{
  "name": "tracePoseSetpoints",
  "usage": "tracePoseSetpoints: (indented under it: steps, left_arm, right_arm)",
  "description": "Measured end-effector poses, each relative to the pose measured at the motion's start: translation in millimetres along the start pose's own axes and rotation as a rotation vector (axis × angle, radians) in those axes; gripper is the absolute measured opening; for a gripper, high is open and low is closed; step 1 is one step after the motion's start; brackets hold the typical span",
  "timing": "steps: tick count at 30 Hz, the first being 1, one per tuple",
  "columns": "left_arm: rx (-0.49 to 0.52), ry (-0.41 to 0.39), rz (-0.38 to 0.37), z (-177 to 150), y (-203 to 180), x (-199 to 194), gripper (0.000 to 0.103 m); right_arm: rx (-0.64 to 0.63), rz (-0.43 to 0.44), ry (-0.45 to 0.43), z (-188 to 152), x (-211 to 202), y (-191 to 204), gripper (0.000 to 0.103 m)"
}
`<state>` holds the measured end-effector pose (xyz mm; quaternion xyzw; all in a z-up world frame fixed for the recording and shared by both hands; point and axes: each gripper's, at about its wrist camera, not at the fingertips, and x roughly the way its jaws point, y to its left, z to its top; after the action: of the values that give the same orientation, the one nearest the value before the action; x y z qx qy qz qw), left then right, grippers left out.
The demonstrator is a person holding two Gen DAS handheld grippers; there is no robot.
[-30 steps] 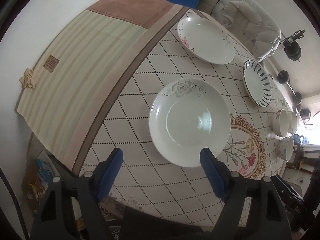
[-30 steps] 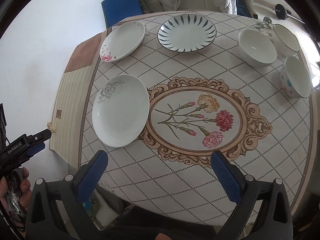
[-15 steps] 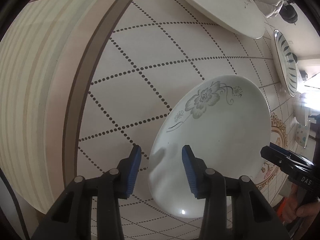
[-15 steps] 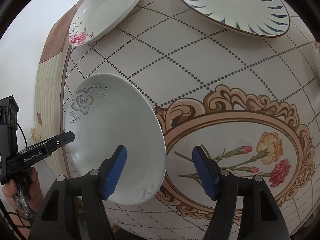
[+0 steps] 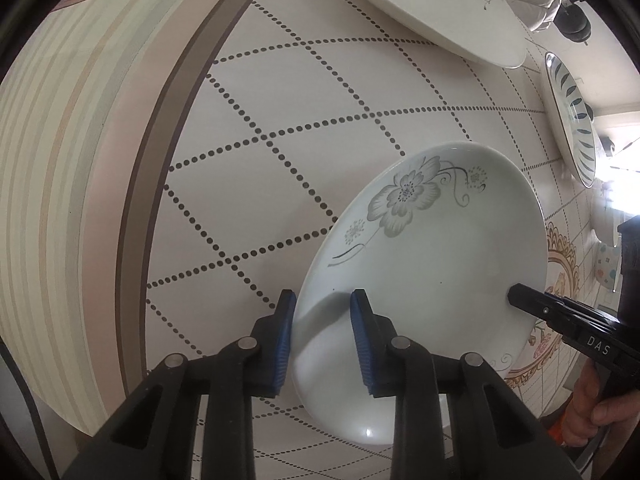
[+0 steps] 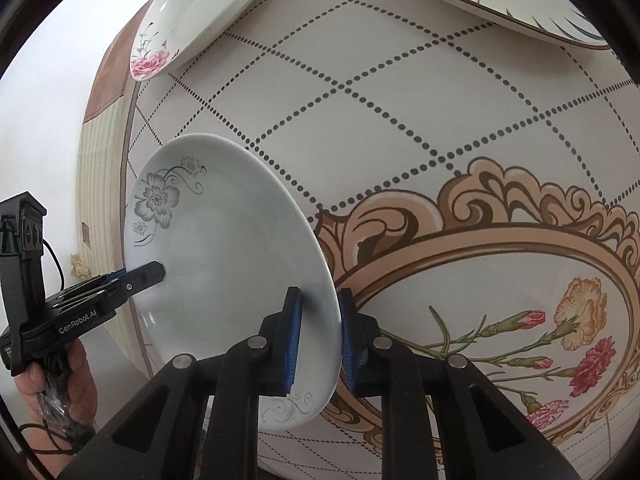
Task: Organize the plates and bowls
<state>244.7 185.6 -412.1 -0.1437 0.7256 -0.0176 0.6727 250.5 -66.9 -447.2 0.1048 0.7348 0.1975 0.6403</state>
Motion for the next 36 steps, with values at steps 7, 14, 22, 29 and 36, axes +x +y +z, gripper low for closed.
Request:
tracePoseSetpoints:
  steps: [7, 14, 22, 29, 36]
  left_arm:
    - [0.031, -0.019, 0.020, -5.9, -14.7, -14.0, 0.018]
    - [0.109, -0.049, 0.025, -15.5, -59.0, -30.9, 0.018]
    - [0.210, -0.061, 0.009, -18.3, -114.4, -45.8, 0.018]
    - [0.303, -0.040, 0.017, -9.3, -168.6, -33.6, 0.018]
    - [0.339, -0.004, 0.045, -11.3, -191.5, -8.6, 0.018]
  right_arm:
    - [0.030, 0.022, -0.023, -0.4, -8.4, -14.8, 0.017]
    - [0.070, 0.016, -0.045, -5.6, -37.5, -47.1, 0.017]
    - [0.130, 0.017, -0.134, -23.7, -90.1, -100.6, 0.016]
    - [0.213, 0.008, -0.185, -41.4, -128.8, -160.4, 0.016]
    - [0.276, -0.018, -0.196, -56.0, -133.2, -208.7, 0.017]
